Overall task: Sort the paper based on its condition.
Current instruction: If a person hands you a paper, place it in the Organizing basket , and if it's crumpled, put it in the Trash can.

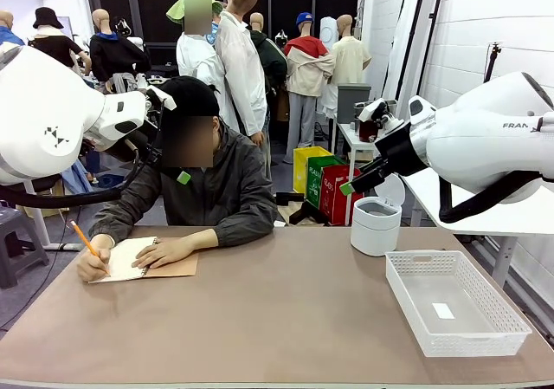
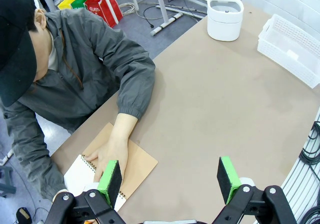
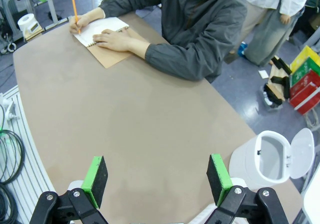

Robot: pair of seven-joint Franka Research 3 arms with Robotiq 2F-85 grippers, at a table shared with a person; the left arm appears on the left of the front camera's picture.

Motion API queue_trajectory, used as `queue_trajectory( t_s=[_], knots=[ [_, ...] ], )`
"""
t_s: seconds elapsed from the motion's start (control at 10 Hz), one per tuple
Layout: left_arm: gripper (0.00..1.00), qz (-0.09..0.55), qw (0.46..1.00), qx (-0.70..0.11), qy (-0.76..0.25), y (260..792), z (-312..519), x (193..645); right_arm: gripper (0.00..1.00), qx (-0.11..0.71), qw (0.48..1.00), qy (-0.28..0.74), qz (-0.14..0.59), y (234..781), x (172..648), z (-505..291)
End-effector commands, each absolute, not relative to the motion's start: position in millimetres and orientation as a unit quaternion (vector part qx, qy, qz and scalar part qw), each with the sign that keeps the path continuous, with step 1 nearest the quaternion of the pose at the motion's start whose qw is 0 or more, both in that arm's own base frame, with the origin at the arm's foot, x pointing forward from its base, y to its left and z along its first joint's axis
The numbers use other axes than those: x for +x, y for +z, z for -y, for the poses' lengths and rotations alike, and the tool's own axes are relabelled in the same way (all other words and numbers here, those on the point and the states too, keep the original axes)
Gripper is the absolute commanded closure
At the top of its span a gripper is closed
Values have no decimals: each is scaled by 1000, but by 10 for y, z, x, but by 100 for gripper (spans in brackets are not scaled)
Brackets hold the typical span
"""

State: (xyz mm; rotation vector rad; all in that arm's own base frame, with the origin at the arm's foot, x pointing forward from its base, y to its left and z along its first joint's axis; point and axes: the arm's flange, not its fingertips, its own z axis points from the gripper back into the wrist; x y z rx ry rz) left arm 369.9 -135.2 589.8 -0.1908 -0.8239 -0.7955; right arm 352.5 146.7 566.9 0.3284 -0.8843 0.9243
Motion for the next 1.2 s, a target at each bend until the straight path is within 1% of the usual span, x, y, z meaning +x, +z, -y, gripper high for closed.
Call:
queue_trajectory(
  t_s=[0.0, 1.1],
  knots=[
    [0, 388, 840, -89, -369, 5896, 1353, 3699, 0, 156, 789, 431, 409, 5665, 3523, -1467],
    [0, 388, 840, -89, -369, 5896, 1353, 3699, 0, 156, 789, 431, 409, 5665, 3523, -1467]
  ],
)
